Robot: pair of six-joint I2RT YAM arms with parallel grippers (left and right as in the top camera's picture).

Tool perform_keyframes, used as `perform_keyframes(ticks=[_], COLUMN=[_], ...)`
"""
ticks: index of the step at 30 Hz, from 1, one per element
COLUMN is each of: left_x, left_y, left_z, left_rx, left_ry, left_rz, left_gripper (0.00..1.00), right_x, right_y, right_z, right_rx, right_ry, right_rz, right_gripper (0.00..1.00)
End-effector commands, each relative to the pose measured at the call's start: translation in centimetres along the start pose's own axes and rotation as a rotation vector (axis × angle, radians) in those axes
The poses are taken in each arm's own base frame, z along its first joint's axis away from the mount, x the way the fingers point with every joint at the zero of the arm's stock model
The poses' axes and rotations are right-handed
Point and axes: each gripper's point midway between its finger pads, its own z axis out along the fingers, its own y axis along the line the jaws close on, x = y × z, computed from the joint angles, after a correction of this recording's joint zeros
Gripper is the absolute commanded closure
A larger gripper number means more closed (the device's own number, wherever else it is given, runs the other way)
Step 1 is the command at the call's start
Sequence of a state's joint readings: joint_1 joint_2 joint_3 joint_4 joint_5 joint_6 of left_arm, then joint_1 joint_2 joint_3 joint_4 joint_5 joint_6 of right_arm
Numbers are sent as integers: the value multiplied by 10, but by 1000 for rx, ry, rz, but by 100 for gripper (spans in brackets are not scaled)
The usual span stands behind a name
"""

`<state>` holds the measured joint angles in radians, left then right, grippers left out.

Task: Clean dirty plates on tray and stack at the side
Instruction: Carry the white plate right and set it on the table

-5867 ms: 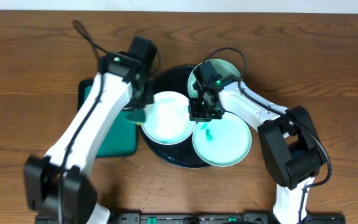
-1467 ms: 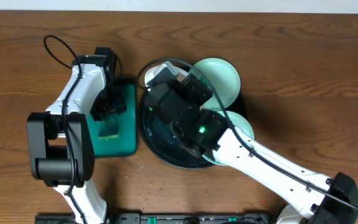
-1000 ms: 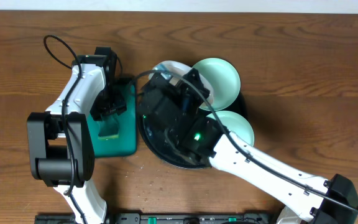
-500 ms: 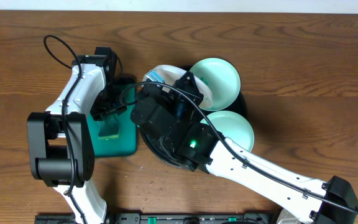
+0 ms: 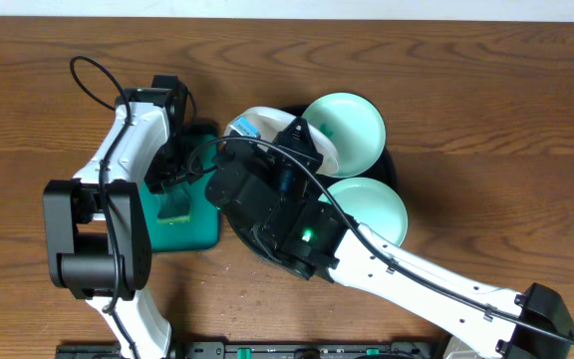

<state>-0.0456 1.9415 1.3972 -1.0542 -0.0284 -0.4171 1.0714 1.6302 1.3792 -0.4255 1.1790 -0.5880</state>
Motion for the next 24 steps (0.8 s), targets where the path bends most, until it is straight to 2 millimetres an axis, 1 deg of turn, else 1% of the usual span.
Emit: perform_keyframes(ticks=[1,6,8,9,11,12,13,14,16,18,20,22,24], left_x=[2,2,2,3,5,5,5,4,4,6,6,6,7], left_y=[3,3,3,3,4,4,5,4,4,5,5,5,5], left_z=[2,2,2,2,2,2,2,2,2,2,2,2,2], left_rx=[-10,-11,-10,-12,-16,-16,-17,-15,-16,-18,-19,-19,-19], left_ry=[11,11,11,14,20,21,22,20,20,26,27,27,28], left_rz=[4,4,4,4,5,5,5,4,4,5,6,5,5], left_gripper=[44,44,44,44,44,44,44,44,44,44,44,44,44], right_x=[-4,-3,-6,-1,7,4,1,2,15,28,35,41,53], right_y=[-10,-11,0,4,-2,8,25,53,69,89,102,105,95], right_z=[-7,-9,-2,4,-4,-9,-11,-9,-3,1,6,15,29], right_rx=[24,37,-33,-43,23,-22,-113,-270,-366,-516,-641,-707,-696], right_ry=[-6,0,-27,-9,30,11,-15,-24,50,142,223,291,350], right_rz=[17,21,56,72,83,111,117,147,311,473,616,746,856], right_gripper=[99,99,99,99,99,99,99,99,99,99,99,99,99])
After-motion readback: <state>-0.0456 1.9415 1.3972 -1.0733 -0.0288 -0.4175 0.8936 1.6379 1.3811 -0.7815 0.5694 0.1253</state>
